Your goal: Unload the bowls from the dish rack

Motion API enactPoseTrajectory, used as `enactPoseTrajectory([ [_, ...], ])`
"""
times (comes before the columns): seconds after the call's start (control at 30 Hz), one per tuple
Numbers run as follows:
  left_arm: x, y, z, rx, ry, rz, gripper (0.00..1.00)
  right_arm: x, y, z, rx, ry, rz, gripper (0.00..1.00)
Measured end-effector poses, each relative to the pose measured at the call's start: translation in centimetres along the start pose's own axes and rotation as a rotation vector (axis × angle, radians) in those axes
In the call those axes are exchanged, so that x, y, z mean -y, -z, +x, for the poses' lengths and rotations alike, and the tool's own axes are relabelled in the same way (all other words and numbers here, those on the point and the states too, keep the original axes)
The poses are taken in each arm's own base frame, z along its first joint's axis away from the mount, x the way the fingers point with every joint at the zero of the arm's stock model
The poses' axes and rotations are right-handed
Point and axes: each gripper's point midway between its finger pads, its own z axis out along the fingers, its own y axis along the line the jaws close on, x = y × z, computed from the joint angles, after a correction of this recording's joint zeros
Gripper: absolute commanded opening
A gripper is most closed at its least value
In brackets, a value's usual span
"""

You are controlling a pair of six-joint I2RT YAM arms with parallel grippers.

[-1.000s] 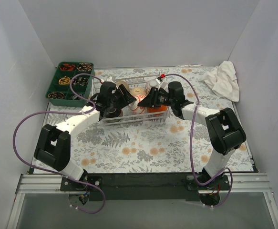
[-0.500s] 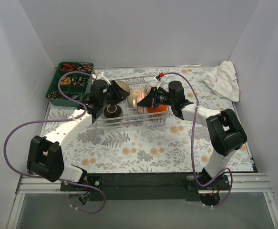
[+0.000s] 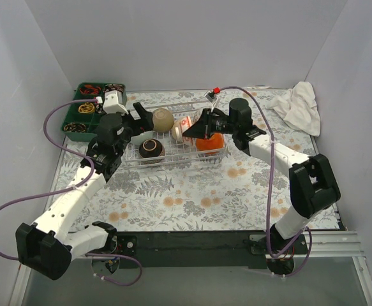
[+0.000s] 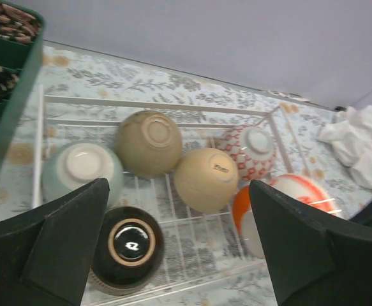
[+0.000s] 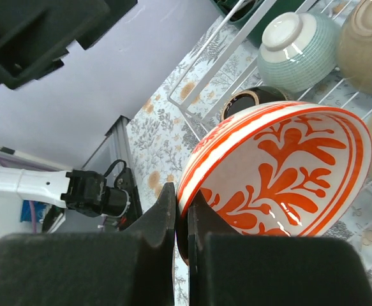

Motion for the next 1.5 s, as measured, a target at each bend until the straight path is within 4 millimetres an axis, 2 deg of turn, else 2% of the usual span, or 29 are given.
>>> enactPoseTrajectory([
  [0.1,-1.8,0.2,0.9,0.003,-0.078,-0.051,0.98,-0.5,0.4,-1.3,-0.020,0.073,0.054,0.01],
  [0.23,-3.5,0.2,2.6,-0.024,-0.148,-0.095,0.98,-0.1,2.2,-3.8,-0.026,0.200,0.242,0.01],
  [0.33,-4.4,0.4,3.7,-0.041,-0.185,-0.110,0.98,0.9,4.8,-4.9,-0.039,0.293,0.425,0.01],
  [0.43,-5.1,0.5,4.0,-0.045,-0.214,-0.128,0.98,2.6,8.3,-5.0,-0.069,0.348,0.625,0.01],
  [0.53,-5.6,0.7,3.4,-0.021,-0.235,-0.159,0.98,5.8,12.9,-5.0,-0.116,0.382,0.886,0.01],
  [0.67,-6.2,1.3,2.4,0.021,-0.250,-0.190,0.98,10.1,18.7,-5.0,-0.168,0.343,1.140,0.01],
  [0.83,-7.0,1.8,2.2,0.046,-0.268,-0.219,0.98,15.7,23.5,-3.9,-0.234,0.229,1.316,0.01],
  [0.93,-7.3,1.9,2.2,0.048,-0.278,-0.232,0.98,19.1,24.6,-2.0,-0.306,0.161,1.372,0.01],
  [1.03,-7.2,1.8,1.9,0.059,-0.279,-0.230,0.98,21.6,24.9,-0.1,-0.375,0.113,1.397,0.01],
  [1.27,-7.0,1.8,1.7,0.074,-0.274,-0.222,0.98,25.8,24.9,4.3,-0.518,0.035,1.422,0.05],
  [1.37,-7.0,1.7,1.8,0.072,-0.275,-0.218,0.98,26.5,25.0,3.9,-0.523,0.045,1.449,0.13],
  [1.4,-7.0,1.7,1.9,0.071,-0.277,-0.218,0.98,26.6,24.9,3.7,-0.516,0.047,1.450,0.19],
  [1.47,-7.0,1.7,1.9,0.070,-0.278,-0.215,0.98,26.9,24.9,3.4,-0.506,0.051,1.454,0.26],
  [1.5,-7.0,1.7,2.0,0.069,-0.278,-0.214,0.98,26.9,24.9,3.3,-0.504,0.053,1.459,0.35],
])
